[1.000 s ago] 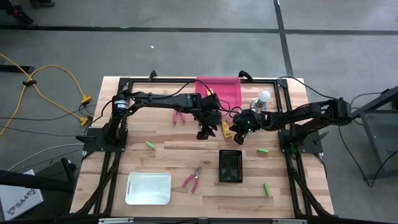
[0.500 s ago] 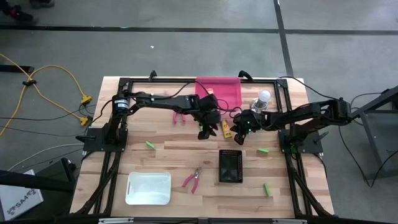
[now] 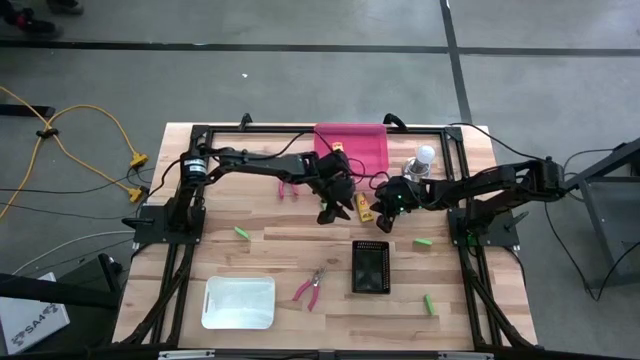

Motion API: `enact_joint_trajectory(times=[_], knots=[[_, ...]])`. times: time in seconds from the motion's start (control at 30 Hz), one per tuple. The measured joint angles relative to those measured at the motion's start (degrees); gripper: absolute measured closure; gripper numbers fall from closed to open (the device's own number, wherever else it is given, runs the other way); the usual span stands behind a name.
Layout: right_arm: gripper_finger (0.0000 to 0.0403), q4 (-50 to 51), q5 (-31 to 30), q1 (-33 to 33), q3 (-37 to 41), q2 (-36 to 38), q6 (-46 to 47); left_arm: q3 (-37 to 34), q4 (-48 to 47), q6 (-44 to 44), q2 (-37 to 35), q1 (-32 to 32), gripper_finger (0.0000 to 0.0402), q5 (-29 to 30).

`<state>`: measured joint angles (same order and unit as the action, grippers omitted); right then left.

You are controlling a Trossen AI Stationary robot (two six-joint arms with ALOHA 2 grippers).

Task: Pick & Place School Supplies
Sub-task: Put the yellow crayon box into the pink bin

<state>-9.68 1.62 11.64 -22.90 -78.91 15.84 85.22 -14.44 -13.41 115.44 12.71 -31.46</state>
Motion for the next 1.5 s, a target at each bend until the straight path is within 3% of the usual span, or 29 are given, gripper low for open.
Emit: enact_joint_trajectory(times=[0.1,0.3,0.5,0.7,0.87,1.13,1.5], knots=[[0.0401,0.0,0.3,0.0,0.0,0.0,1.0,-1.3,1.4,-0.1,0.0,0.8,0.0237,-0.7],[0.0401,0.1,0.4,0.0,0.0,0.0,1.1,-5.2,8.6,0.2,-2.4,3.1,0.0237,-10.6],[0.0401,0.1,0.2,0.0,0.0,0.0,2.1,-12.9,19.0,3.9,-5.9,4.5,0.0237,-12.8],[0.0401,0.0,0.2,0.0,0.0,0.0,2.3,-21.0,37.9,16.8,-7.0,3.7,0.0237,-13.5],[0.0401,0.0,0.2,0.0,0.0,0.0,2.5,-22.6,49.3,29.8,-7.1,3.1,0.0237,-11.4],[0.0401,-0.1,0.2,0.0,0.0,0.0,2.1,-22.6,44.1,41.4,-7.1,3.1,0.0237,-2.7],[0.0401,-1.9,0.4,0.0,0.0,0.0,-0.9,-22.6,36.9,45.9,-7.1,1.4,0.0237,5.8]])
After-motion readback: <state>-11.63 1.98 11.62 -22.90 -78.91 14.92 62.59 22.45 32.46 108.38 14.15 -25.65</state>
